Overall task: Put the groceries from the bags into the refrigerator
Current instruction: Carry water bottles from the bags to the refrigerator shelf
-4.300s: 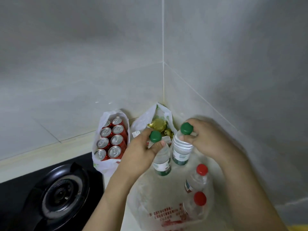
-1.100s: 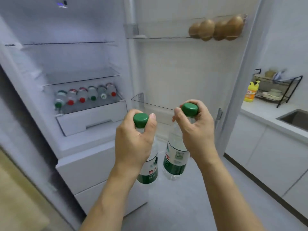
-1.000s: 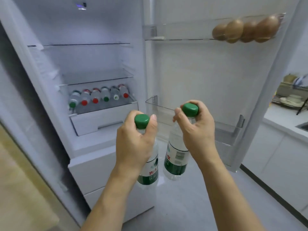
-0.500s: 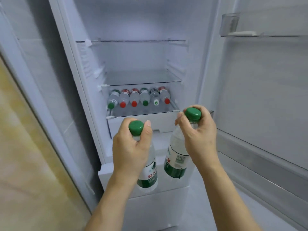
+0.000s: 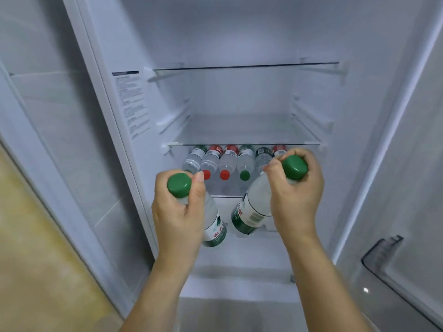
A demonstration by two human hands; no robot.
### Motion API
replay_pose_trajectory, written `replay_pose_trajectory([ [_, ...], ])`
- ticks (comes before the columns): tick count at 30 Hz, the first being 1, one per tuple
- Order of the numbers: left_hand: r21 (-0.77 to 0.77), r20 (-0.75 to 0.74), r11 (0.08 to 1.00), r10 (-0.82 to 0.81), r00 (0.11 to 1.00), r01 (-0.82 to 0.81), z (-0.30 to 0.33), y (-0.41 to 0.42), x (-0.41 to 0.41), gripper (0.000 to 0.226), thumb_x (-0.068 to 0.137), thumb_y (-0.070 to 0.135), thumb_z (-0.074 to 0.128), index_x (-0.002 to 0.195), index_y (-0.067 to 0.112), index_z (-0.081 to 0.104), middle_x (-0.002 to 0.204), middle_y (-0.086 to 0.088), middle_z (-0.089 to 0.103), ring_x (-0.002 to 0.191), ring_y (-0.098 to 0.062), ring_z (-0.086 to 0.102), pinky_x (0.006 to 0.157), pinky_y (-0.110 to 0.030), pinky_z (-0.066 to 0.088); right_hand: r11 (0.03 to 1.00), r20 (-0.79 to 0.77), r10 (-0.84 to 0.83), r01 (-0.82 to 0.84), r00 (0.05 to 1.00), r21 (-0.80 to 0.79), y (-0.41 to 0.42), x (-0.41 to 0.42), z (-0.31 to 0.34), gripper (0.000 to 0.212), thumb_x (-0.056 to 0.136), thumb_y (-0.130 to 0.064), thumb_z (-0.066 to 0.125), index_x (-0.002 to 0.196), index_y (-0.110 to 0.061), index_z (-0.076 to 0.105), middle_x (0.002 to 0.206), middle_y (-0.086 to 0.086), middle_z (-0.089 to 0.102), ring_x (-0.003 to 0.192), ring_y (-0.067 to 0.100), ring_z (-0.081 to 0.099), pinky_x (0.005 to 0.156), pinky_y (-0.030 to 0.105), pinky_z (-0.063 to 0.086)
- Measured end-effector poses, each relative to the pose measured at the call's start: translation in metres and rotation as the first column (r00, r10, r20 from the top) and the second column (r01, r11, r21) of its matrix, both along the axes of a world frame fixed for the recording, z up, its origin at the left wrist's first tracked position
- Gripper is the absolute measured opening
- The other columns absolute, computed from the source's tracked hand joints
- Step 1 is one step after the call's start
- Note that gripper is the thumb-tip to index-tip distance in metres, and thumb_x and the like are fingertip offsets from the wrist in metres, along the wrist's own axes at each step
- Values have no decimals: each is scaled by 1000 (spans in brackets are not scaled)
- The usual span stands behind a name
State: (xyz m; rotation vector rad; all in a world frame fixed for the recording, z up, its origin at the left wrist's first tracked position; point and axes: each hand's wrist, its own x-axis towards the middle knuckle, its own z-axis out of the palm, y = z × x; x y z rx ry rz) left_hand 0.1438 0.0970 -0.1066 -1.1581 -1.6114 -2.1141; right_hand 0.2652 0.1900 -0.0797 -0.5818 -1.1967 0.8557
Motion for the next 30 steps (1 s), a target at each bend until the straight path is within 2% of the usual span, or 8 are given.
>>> replay_pose_trajectory([
  [2,46,-1,999,30,1000,-30,-3,16,-11,17,95,31,62,94,17,51,84,4,67,79,-9,64,75,-15,45,1000,-38,13,-13,999,13,16,-11,-3,12,78,-6,64,82,-15,55,83,18,60,76,38,62,74,45,53],
  [6,132,-22,990,54,998,-51,-4,51,-33,15,95,24,61,98,14,50,88,7,65,82,-4,64,78,-14,45,999,-95,-8,11,995,33,45,-32,-6,14,79,-9,64,82,-20,55,84,18,62,80,38,64,76,44,56],
  [10,238,-59,971,9,998,5,-5,85,-60,15,95,23,60,102,16,48,92,1,62,86,-21,66,83,-21,47,994,-195,-24,45,981,103,67,-57,-7,16,79,-12,63,80,-26,54,78,9,62,75,34,64,73,33,53],
  [14,299,-139,954,53,989,-9,-12,112,-88,16,97,19,59,106,15,47,93,-7,60,89,-19,63,85,-25,46,979,-243,-9,59,970,197,85,-82,-10,23,82,-2,60,84,-24,52,78,11,59,73,32,63,74,27,53],
  [18,298,-177,955,61,982,-5,-14,133,-113,16,98,26,59,103,13,50,96,1,57,90,-13,60,85,-27,46,960,-241,11,58,970,275,99,-105,-18,19,83,-5,59,86,-22,51,80,11,58,72,34,62,74,32,52],
  [24,239,-314,969,10,949,69,-29,151,-136,25,100,34,55,101,10,47,98,-13,55,90,-22,58,88,-31,46,901,-146,31,36,989,432,107,-134,-25,17,83,-4,57,86,-17,47,79,3,58,72,17,62,74,28,51],
  [27,214,-367,975,22,930,62,-39,155,-145,28,100,35,56,101,8,48,98,-16,56,91,-28,57,90,-34,46,863,-65,12,23,998,505,110,-143,-32,11,84,-6,58,85,-12,49,78,7,59,71,22,62,72,30,50],
  [30,243,-351,970,63,934,26,-41,153,-152,28,100,34,55,99,7,48,99,-16,56,93,-23,57,92,-28,44,823,-11,-34,34,999,567,113,-149,-38,11,83,-7,59,84,-11,49,78,7,61,69,28,63,70,34,50],
])
